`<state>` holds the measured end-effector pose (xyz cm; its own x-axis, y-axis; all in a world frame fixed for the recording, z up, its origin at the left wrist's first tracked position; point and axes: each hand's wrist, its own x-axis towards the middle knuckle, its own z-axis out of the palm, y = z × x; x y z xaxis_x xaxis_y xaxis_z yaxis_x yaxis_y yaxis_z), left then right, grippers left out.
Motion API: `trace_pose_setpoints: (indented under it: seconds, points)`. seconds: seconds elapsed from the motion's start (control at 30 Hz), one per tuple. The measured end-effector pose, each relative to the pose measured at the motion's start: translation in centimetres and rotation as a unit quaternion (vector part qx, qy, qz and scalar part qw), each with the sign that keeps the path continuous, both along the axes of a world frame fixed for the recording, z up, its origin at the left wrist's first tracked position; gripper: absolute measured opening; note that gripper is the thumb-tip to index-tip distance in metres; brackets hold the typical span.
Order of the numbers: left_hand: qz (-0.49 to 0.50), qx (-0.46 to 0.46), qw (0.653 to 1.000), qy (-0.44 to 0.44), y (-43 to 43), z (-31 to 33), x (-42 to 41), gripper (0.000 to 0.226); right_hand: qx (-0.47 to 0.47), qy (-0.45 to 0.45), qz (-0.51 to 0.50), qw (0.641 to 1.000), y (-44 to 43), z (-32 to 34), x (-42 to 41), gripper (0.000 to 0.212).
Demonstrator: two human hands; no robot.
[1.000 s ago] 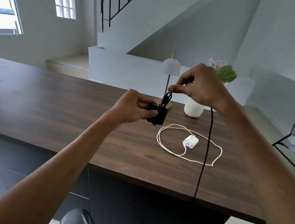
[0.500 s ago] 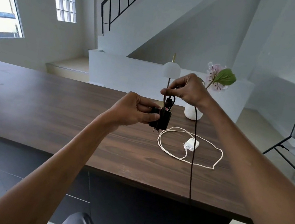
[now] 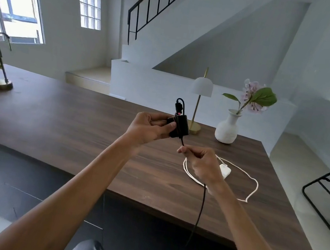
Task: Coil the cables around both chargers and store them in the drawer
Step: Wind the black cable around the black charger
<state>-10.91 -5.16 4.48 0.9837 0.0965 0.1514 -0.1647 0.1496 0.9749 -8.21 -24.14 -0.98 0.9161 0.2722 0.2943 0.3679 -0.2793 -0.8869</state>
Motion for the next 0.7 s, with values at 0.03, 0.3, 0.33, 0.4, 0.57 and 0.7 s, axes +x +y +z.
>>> trace_pose_setpoints:
  seconds: [0.03, 0.3, 0.33, 0.4, 0.57, 0.7]
  points:
    - [0.007, 0.001, 1.0, 0.001, -0.1, -0.1, 0.0, 0.027, -0.006, -0.011, -0.004, 1.0, 0.2, -0.4, -0.5, 0.014]
    - [0.057, 0.011, 0.998, 0.011, -1.0, -0.9, 0.7, 0.026, -0.135, -0.121, -0.051, 0.982, -0.1, 1.3, -2.6, 0.017]
    - [0.057, 0.024, 0.998, 0.011, -1.0, -0.9, 0.8, 0.025, -0.147, -0.127, -0.056, 0.979, -0.3, 1.6, -2.7, 0.019]
    - [0.048, 0.043, 0.998, 0.013, -1.1, -0.8, 0.8, 0.024, -0.182, -0.137, -0.064, 0.972, -0.7, 2.5, -3.1, 0.021]
    - [0.037, 0.013, 0.999, 0.034, -0.9, -0.8, 1.0, 0.036, -0.251, -0.116, -0.069, 0.959, -1.1, 2.9, -3.2, 0.016]
    - [0.03, 0.027, 0.998, 0.045, -0.4, -0.5, 0.8, 0.041, -0.247, -0.109, -0.059, 0.961, -1.4, 2.3, -3.5, 0.014]
